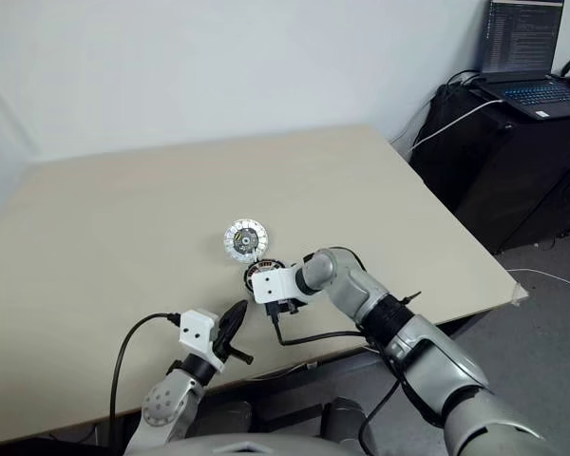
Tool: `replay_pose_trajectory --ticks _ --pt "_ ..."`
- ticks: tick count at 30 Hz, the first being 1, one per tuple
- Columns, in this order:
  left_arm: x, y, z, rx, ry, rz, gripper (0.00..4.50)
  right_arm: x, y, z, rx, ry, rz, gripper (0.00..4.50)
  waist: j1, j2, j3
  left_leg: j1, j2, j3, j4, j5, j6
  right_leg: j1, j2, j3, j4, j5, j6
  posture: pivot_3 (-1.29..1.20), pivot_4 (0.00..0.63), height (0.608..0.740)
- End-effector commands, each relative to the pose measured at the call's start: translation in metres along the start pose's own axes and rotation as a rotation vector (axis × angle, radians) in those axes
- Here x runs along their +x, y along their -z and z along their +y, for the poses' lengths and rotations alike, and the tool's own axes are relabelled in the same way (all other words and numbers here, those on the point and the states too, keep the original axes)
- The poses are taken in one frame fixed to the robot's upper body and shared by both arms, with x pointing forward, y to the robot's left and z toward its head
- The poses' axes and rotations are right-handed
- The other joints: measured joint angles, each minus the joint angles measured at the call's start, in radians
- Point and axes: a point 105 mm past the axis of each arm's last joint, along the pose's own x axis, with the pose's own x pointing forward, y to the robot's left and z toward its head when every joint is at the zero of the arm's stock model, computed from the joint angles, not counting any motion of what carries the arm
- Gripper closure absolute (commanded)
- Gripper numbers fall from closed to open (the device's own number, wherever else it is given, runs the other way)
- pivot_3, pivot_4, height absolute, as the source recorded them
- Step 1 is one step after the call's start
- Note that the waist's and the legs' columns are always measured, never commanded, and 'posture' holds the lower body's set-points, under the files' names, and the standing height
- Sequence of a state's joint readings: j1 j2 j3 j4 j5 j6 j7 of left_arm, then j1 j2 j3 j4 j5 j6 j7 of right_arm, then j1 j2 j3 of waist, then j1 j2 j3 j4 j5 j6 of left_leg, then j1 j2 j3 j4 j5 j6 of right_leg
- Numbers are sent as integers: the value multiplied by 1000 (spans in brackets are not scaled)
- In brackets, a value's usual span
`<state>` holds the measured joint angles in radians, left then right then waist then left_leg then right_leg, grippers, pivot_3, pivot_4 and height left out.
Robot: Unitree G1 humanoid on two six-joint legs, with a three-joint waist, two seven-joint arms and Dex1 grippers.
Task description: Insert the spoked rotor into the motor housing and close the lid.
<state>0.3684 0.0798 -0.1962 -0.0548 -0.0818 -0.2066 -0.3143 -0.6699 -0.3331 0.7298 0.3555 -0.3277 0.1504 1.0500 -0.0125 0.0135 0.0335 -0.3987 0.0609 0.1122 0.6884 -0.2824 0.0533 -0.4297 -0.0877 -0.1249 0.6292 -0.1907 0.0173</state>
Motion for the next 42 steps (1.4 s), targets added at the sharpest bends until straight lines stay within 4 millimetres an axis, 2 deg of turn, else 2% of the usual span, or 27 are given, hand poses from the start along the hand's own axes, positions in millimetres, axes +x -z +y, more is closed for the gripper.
replay_pose_trajectory --ticks 1,11,14,18,19,28,30,36,42 --pt "2 -11 0 4 -10 -56 4500 -4 -3 -9 -39 2 5 2305 0 0 0 0 0 0 0 0 0 0 0 0 0 0 0 0 0 740" --pt "3 -12 -1 -7 -15 -61 4500 -1 5 -16 -19 10 40 2305 -3 0 0 2 0 1 0 -1 -3 1 0 0 1 0 0 0 0 740" --pt "3 -12 -2 -9 -11 -61 4500 0 7 -18 -11 18 47 2920 -3 1 -1 3 1 1 1 -2 -3 1 0 0 3 0 0 0 0 740" --pt "4 -11 -3 -13 -7 -59 4500 1 6 -19 2 30 39 4215 -2 0 -2 3 0 1 1 -1 -3 1 0 1 3 0 0 0 0 740" --pt "4 -11 -3 -14 -6 -59 4500 1 6 -20 4 34 37 4406 -2 0 -2 3 1 1 1 -1 -3 1 0 1 3 0 0 0 0 740" --pt "7 -11 -5 -23 0 -59 4500 -11 9 -23 72 87 4 4418 1 1 -1 3 1 1 2 -1 -4 0 0 1 5 0 -1 0 0 740" --pt "7 -10 -4 -26 -2 -59 4500 -20 9 -17 105 74 -19 4418 3 1 -1 3 0 1 2 -2 -4 0 -1 1 5 0 -1 0 0 740" --pt "7 -7 -4 -42 -4 -51 4500 -54 14 25 182 14 -45 4418 16 1 -1 -1 -2 1 2 -3 4 -1 -4 0 0 -1 0 0 0 740" --pt "10 -6 -6 -51 13 -50 4500 -67 12 58 301 -11 -52 4418 15 -1 0 -2 -2 1 2 -5 4 -1 -3 -1 -1 -2 1 0 0 740"
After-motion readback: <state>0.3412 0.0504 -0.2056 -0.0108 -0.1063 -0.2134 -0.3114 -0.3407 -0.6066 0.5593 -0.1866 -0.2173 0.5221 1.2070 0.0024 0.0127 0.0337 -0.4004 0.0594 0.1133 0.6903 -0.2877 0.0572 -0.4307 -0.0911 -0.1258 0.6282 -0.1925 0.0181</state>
